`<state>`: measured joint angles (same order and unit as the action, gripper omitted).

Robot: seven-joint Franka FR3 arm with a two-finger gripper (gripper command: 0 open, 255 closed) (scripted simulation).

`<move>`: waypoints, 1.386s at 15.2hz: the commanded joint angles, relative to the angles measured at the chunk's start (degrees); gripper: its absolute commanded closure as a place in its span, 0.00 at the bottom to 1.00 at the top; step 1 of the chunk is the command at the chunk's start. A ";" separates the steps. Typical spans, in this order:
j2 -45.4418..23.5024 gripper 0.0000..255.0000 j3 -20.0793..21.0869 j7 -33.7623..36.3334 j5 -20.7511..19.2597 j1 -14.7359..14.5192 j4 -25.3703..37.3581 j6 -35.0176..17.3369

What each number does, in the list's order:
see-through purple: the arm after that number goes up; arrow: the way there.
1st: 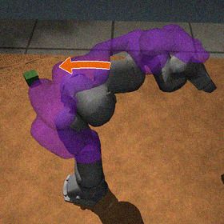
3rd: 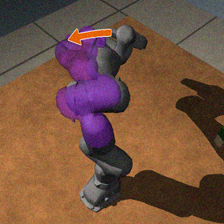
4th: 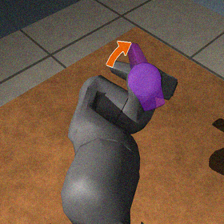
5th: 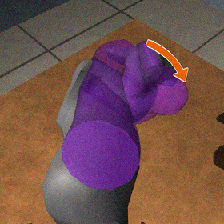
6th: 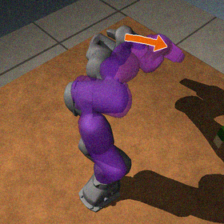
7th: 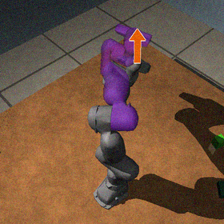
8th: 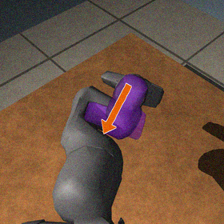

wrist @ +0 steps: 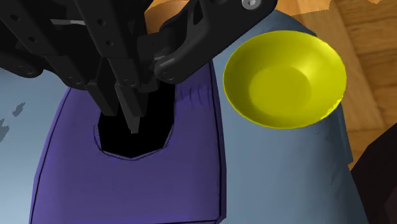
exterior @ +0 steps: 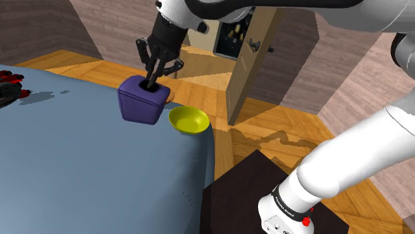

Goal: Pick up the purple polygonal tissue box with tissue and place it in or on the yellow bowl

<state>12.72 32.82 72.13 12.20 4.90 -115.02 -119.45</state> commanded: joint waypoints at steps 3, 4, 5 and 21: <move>5.19 1.00 -4.94 -6.98 3.27 0.82 -3.52 2.13; 6.42 1.00 -6.18 -8.58 3.85 1.02 -4.36 2.77; 7.58 1.00 -7.46 -10.14 4.31 1.18 -5.13 3.43; 14.58 1.00 -16.83 -22.90 6.18 3.01 -15.19 3.13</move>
<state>27.37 15.91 49.34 18.27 7.93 -129.71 -115.54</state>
